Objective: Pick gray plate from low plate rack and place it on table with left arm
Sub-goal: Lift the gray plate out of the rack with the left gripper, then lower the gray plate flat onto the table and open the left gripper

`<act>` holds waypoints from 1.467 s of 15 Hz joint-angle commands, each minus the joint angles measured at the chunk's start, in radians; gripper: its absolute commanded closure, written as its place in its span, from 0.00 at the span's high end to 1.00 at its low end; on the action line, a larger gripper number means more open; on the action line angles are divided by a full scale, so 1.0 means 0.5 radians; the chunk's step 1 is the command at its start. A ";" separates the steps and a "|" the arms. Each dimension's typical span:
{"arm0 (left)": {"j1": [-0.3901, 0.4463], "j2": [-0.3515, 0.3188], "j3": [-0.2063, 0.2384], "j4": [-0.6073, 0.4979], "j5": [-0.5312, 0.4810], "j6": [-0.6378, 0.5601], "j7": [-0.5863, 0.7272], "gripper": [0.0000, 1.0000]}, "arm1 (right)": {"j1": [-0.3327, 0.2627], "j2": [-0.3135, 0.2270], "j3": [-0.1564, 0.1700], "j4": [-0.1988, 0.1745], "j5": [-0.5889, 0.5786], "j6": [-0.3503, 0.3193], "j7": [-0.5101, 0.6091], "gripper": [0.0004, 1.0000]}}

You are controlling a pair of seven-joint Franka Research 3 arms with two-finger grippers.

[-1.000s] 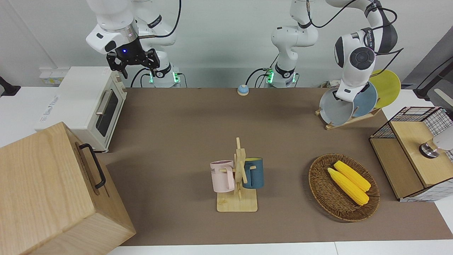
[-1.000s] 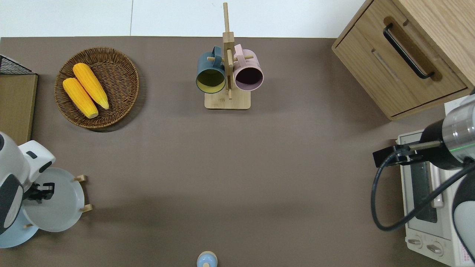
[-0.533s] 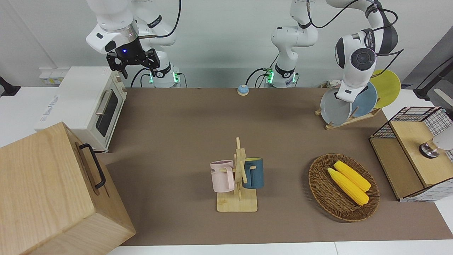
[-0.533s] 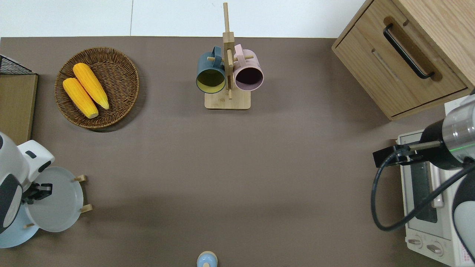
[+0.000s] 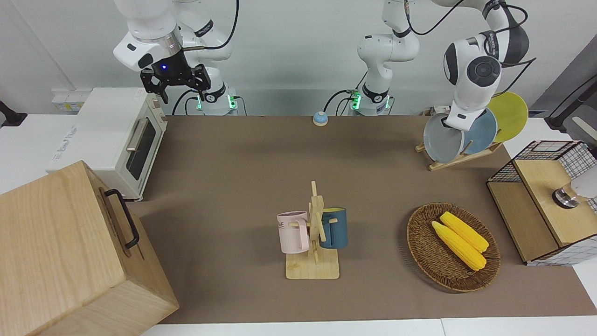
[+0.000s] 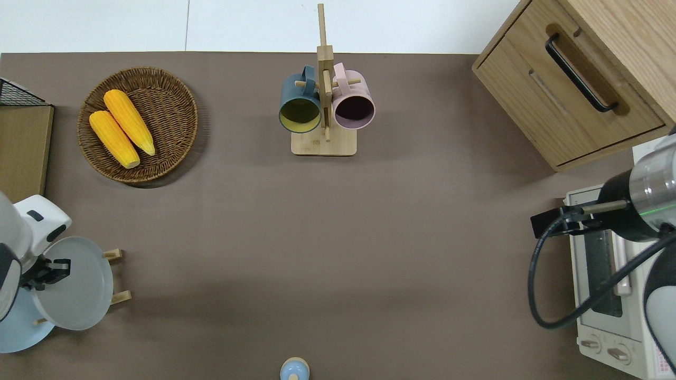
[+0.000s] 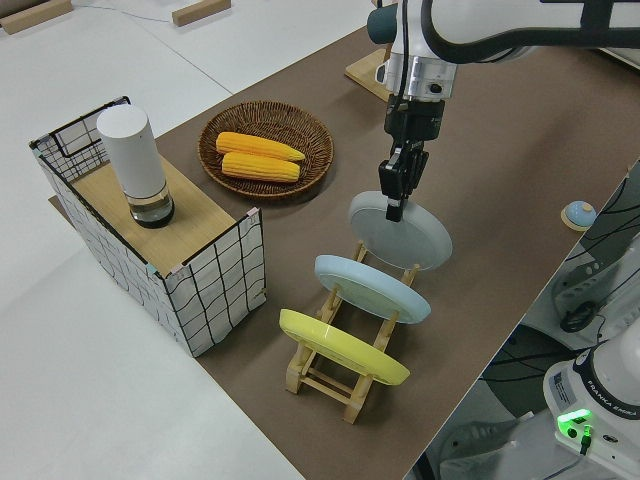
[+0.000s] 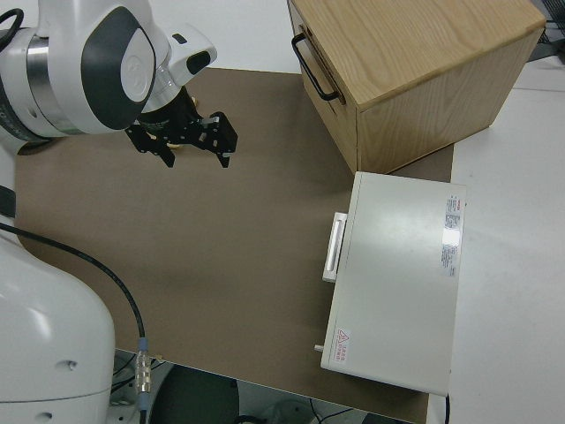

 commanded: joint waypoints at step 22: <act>-0.016 0.196 -0.265 -0.167 -1.235 0.366 0.021 0.02 | -0.027 -0.009 0.013 0.012 0.010 -0.031 -0.006 0.99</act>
